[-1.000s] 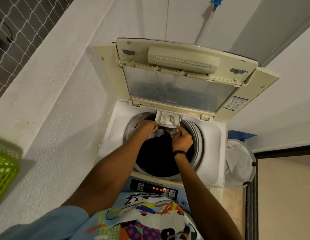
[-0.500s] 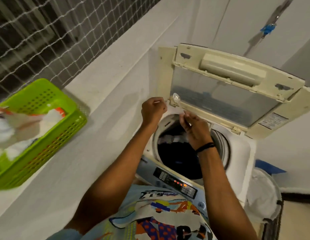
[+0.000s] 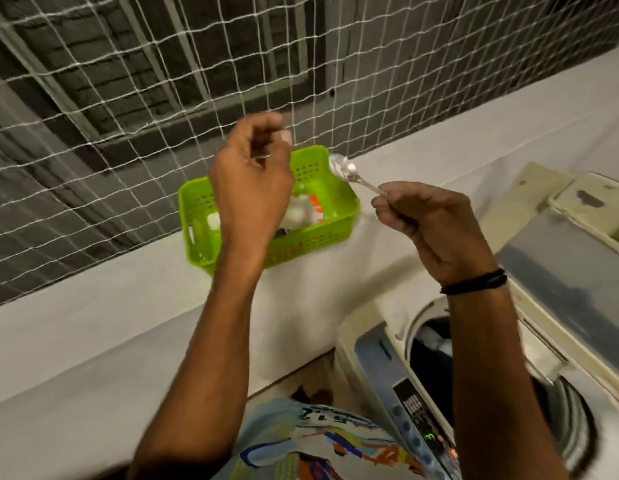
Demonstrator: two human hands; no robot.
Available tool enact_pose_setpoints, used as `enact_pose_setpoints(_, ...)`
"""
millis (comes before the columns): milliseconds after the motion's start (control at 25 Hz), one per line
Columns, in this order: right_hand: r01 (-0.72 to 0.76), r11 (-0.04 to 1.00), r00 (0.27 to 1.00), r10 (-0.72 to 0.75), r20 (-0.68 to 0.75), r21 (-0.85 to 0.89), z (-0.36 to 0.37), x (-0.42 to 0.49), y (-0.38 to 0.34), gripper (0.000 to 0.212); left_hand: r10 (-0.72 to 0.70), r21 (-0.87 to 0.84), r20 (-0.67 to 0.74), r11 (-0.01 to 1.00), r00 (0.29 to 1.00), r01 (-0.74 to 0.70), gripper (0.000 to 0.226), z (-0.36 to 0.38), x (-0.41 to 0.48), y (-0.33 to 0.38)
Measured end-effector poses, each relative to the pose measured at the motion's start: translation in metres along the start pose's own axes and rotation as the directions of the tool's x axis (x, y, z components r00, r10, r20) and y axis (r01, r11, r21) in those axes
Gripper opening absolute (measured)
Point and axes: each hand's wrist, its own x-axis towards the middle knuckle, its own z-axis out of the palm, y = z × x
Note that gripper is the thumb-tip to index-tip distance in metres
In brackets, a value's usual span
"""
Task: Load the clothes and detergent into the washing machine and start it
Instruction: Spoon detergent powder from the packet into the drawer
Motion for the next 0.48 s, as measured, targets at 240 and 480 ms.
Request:
enact_pose_setpoints(240, 0.221, 0.572, 0.971, -0.051, 0.234, -0.790, 0.060, 0.061, 0.011, 0.014, 0.023, 0.386, 0.265, 0.913, 0.964, -0.128, 0.035, -0.039, 0.019, -0.052)
enact_pose_setpoints(480, 0.142, 0.094, 0.989, -0.046, 0.138, -0.985, 0.095, 0.096, 0.032, 0.036, -0.094, 0.697, 0.396, 0.678, 0.913, -0.232, 0.036, -0.042, 0.022, -0.078)
